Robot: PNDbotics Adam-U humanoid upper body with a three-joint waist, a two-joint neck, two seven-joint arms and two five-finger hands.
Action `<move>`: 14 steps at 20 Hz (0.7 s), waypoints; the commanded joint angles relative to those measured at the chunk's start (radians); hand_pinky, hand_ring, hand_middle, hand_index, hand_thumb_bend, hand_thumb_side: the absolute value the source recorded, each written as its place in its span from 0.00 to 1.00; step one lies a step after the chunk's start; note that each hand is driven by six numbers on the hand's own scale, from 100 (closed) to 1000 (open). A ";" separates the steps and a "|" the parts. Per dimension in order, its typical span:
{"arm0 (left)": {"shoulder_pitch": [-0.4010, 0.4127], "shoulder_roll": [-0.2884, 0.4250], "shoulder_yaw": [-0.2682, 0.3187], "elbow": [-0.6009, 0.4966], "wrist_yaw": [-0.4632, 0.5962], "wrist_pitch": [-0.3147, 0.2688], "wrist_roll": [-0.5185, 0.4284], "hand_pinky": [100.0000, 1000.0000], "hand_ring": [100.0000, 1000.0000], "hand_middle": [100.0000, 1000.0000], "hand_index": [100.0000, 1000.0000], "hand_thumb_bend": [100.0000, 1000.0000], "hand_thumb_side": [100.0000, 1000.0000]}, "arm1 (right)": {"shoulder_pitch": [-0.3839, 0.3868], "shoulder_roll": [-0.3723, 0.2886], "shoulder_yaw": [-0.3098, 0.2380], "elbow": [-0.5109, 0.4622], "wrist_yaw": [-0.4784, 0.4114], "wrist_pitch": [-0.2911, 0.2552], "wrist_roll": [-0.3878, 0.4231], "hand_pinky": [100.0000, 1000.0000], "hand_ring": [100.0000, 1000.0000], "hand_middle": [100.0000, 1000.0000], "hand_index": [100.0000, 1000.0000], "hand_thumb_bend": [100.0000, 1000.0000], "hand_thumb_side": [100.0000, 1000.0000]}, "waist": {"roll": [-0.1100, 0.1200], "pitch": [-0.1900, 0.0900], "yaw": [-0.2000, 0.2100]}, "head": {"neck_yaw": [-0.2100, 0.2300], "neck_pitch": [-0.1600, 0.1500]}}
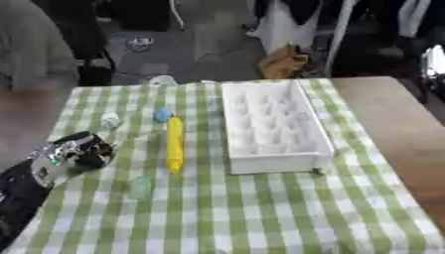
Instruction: Pick up objects on the table and place them in the box.
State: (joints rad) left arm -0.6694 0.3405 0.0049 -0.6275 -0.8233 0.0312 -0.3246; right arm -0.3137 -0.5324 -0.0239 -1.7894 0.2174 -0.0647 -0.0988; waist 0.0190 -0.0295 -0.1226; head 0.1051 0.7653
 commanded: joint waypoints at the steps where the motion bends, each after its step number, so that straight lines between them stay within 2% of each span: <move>1: -0.025 0.019 -0.012 -0.042 0.013 -0.001 -0.002 0.50 0.21 0.00 0.10 0.00 0.17 | -0.018 -0.012 -0.008 -0.003 -0.005 -0.004 0.002 0.69 0.73 0.75 0.95 0.09 0.41 | -0.004 0.001 0.001 | 0.000 0.005; 9: -0.081 0.060 -0.017 -0.108 -0.091 0.014 -0.006 0.50 0.22 0.00 0.10 0.00 0.17 | -0.018 -0.012 -0.007 -0.001 -0.006 -0.004 0.003 0.69 0.73 0.75 0.95 0.09 0.41 | -0.003 -0.002 -0.001 | 0.001 0.005; 14: -0.118 0.055 -0.012 -0.115 -0.072 0.010 -0.021 0.50 0.22 0.00 0.10 0.00 0.18 | -0.019 -0.012 -0.007 0.000 -0.006 -0.004 0.004 0.69 0.73 0.75 0.95 0.09 0.41 | -0.003 -0.003 -0.001 | 0.002 0.005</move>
State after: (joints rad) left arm -0.7578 0.3689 -0.0140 -0.7216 -0.8998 0.0422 -0.3410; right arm -0.3143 -0.5324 -0.0239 -1.7844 0.2174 -0.0665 -0.0969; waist 0.0190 -0.0295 -0.1232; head 0.1053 0.7653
